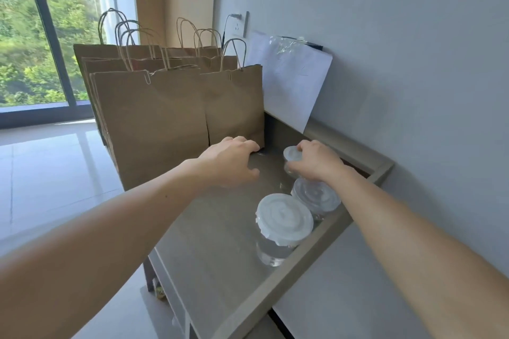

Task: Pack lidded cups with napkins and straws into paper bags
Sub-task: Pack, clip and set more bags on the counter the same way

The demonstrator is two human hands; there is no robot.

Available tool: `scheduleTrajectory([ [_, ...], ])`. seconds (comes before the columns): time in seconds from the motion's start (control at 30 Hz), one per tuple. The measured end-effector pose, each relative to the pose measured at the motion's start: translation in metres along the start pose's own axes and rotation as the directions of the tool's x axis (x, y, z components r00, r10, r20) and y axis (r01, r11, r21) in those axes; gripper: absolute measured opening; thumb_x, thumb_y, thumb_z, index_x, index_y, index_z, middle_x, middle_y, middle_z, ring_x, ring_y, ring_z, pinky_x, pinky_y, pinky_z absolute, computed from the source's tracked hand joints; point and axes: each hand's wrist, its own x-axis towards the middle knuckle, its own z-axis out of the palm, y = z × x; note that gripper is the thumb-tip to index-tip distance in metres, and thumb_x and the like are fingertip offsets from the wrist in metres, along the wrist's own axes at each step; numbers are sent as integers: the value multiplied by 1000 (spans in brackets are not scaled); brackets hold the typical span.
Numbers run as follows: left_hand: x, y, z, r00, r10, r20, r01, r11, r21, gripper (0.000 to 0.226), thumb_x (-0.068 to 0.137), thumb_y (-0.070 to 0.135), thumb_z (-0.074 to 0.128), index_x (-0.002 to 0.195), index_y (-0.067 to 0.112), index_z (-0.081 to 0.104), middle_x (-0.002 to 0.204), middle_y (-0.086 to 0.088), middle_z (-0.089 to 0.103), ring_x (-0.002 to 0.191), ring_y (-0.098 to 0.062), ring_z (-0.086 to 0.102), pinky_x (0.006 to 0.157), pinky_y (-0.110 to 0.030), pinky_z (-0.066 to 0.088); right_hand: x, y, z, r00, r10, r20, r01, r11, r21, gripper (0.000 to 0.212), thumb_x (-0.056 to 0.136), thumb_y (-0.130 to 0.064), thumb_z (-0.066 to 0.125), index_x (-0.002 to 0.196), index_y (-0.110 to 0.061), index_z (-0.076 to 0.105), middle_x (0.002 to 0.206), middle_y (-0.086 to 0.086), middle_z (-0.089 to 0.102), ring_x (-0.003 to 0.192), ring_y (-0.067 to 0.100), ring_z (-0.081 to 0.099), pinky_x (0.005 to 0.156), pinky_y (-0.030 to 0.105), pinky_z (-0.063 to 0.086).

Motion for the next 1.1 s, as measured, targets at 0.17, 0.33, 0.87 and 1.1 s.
scheduleTrajectory([
  [0.17,15,-12,8,1000,19,23,-18,1000,-16,61,89,45,55,145,29,39,143,6,44,128,-18,38,92,-34,43,35,-4,14,998,59,14,-59,998,-30,78,73,-61,62,134,-17,45,127,9,53,111,31,56,83,39,48],
  [0.33,23,-20,15,999,19,28,-18,1000,-23,63,89,45,56,146,27,37,144,4,44,129,-20,37,89,-32,40,57,-1,18,989,134,63,-136,990,38,83,67,-65,67,131,-17,46,120,7,58,102,28,56,76,37,47],
  [0.87,19,-2,-3,996,34,-79,-35,999,-16,58,89,42,56,142,24,43,139,2,48,128,-23,41,84,-31,35,16,-5,-20,949,26,-314,59,964,261,80,61,-56,72,134,-32,47,129,2,49,112,25,55,86,34,45],
  [1.1,24,69,-20,982,131,-138,-134,991,-20,57,88,43,58,139,23,46,136,-2,51,125,-25,43,83,-34,37,-53,46,-87,856,120,-503,54,947,316,76,65,-53,76,132,-32,49,129,1,50,116,25,53,91,36,45],
])
